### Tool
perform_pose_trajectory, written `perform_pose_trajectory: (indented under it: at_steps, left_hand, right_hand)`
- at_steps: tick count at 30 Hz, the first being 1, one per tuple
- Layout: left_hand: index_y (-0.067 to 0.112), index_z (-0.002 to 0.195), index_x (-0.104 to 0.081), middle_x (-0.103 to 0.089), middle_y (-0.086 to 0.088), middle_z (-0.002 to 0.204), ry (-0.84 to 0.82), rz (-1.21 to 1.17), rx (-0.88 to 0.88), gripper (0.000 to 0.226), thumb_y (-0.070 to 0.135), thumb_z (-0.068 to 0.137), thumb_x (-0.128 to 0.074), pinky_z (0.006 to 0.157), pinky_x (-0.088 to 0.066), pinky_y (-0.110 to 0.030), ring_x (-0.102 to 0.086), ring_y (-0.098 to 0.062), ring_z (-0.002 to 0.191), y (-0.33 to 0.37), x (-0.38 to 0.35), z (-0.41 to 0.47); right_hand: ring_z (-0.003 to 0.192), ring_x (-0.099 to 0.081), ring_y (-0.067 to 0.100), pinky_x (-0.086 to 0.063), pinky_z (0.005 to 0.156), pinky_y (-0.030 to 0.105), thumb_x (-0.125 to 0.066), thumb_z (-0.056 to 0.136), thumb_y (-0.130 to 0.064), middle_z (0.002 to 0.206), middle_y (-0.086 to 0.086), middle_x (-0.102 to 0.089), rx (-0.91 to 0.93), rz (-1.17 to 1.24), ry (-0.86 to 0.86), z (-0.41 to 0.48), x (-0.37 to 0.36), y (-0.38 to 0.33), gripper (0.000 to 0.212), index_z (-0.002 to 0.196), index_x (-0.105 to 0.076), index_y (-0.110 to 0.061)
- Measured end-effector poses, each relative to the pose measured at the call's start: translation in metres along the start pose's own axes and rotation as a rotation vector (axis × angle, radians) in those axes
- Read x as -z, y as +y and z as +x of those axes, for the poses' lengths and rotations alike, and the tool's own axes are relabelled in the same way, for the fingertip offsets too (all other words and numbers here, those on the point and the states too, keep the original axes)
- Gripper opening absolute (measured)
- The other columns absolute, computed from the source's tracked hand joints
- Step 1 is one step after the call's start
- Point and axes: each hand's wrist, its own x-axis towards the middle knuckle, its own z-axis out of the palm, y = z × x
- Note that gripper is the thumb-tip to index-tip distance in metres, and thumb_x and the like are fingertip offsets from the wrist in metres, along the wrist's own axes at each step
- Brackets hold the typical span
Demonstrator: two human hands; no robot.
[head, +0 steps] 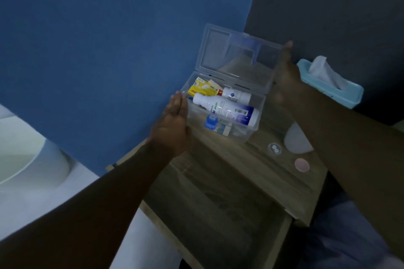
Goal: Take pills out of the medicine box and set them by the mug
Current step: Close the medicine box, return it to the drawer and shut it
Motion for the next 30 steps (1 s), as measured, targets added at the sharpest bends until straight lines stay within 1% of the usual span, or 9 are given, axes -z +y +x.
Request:
perform_pose_trajectory:
  at_steps: [4, 6, 8, 11, 13, 17, 20, 23, 30]
  left_hand:
    - [0.010, 0.157, -0.006, -0.001, -0.009, 0.166, -0.002, -0.141, 0.013, 0.083, 0.011, 0.091, -0.056, 0.120, -0.006, -0.024, -0.003, -0.024, 0.153, 0.003, 0.009, 0.001]
    - [0.011, 0.156, -0.015, -0.014, -0.011, 0.165, 0.039, -0.245, 0.032, 0.078, 0.009, 0.091, -0.058, 0.107, 0.000, -0.006, -0.014, -0.025, 0.152, 0.000, 0.016, -0.002]
    - [0.013, 0.156, -0.017, -0.028, -0.011, 0.160, 0.092, -0.295, 0.060, 0.076, 0.010, 0.091, -0.058, 0.099, -0.005, -0.001, -0.026, -0.026, 0.148, -0.003, 0.022, -0.007]
    - [0.017, 0.157, -0.014, -0.028, -0.010, 0.161, 0.127, -0.361, 0.064, 0.077, 0.009, 0.092, -0.055, 0.117, -0.021, -0.019, -0.033, -0.028, 0.144, -0.001, 0.027, -0.012]
    - [0.016, 0.157, -0.013, -0.020, -0.008, 0.164, 0.175, -0.341, 0.034, 0.078, 0.007, 0.091, -0.054, 0.121, -0.024, -0.031, -0.027, -0.025, 0.148, 0.001, 0.029, -0.011]
    - [0.015, 0.156, -0.016, -0.008, -0.004, 0.166, 0.191, -0.244, -0.089, 0.083, 0.005, 0.085, -0.059, 0.120, -0.011, -0.023, -0.009, -0.016, 0.152, 0.009, 0.030, -0.002]
    - [0.017, 0.156, -0.016, -0.005, -0.003, 0.166, 0.109, -0.072, -0.208, 0.087, 0.012, 0.083, -0.064, 0.123, -0.009, -0.028, -0.004, -0.017, 0.153, 0.012, 0.027, 0.008]
    - [0.018, 0.155, -0.018, -0.006, -0.004, 0.166, 0.052, 0.028, -0.307, 0.089, 0.019, 0.083, -0.069, 0.124, -0.008, -0.033, -0.003, -0.020, 0.153, 0.015, 0.018, 0.015]
    - [0.014, 0.154, -0.024, -0.017, -0.009, 0.164, 0.121, 0.197, -0.341, 0.093, 0.030, 0.079, -0.075, 0.124, -0.006, -0.038, -0.011, -0.025, 0.153, 0.017, -0.001, 0.010]
  right_hand:
    - [0.123, -0.057, 0.018, -0.044, 0.101, 0.031, -0.033, 0.087, -0.079, 0.143, 0.001, -0.058, 0.197, -0.098, 0.048, -0.040, 0.013, 0.006, 0.077, 0.139, -0.057, -0.026]
    - [0.112, -0.059, 0.012, -0.041, 0.081, 0.019, -0.040, 0.095, -0.066, 0.123, -0.008, -0.065, 0.416, -0.212, -0.009, -0.062, 0.020, 0.022, 0.054, 0.127, -0.061, -0.029]
    - [0.104, -0.061, 0.014, -0.040, 0.071, 0.014, -0.052, 0.096, -0.055, 0.108, -0.009, -0.063, 0.552, -0.327, -0.042, -0.076, 0.026, 0.039, 0.039, 0.114, -0.063, -0.022]
    - [0.103, -0.058, 0.007, -0.042, 0.074, 0.003, -0.069, 0.090, -0.037, 0.116, -0.008, -0.057, 0.627, -0.401, -0.080, -0.089, 0.033, 0.064, 0.030, 0.116, -0.062, -0.024]
    - [0.110, -0.055, 0.007, -0.044, 0.088, 0.010, -0.075, 0.086, -0.029, 0.120, -0.006, -0.057, 0.707, -0.486, -0.126, -0.096, 0.036, 0.079, 0.034, 0.117, -0.064, -0.018]
    - [0.137, -0.044, 0.014, -0.038, 0.110, 0.031, -0.071, 0.091, -0.023, 0.146, 0.003, -0.052, 0.772, -0.597, -0.206, -0.101, 0.037, 0.097, 0.036, 0.126, -0.065, -0.016]
    - [0.150, -0.025, 0.009, -0.026, 0.121, 0.033, -0.063, 0.097, -0.024, 0.156, 0.002, -0.046, 0.742, -0.629, -0.226, -0.104, 0.033, 0.103, 0.039, 0.135, -0.060, -0.016]
    - [0.149, -0.014, 0.003, -0.014, 0.118, 0.024, -0.058, 0.100, -0.025, 0.159, 0.003, -0.040, 0.805, -0.715, -0.217, -0.102, 0.032, 0.107, 0.044, 0.142, -0.054, -0.013]
    - [0.152, -0.026, 0.018, -0.020, 0.115, 0.027, -0.055, 0.101, -0.030, 0.157, 0.007, -0.043, 0.920, -0.896, -0.184, -0.096, 0.036, 0.110, 0.045, 0.142, -0.052, -0.012]
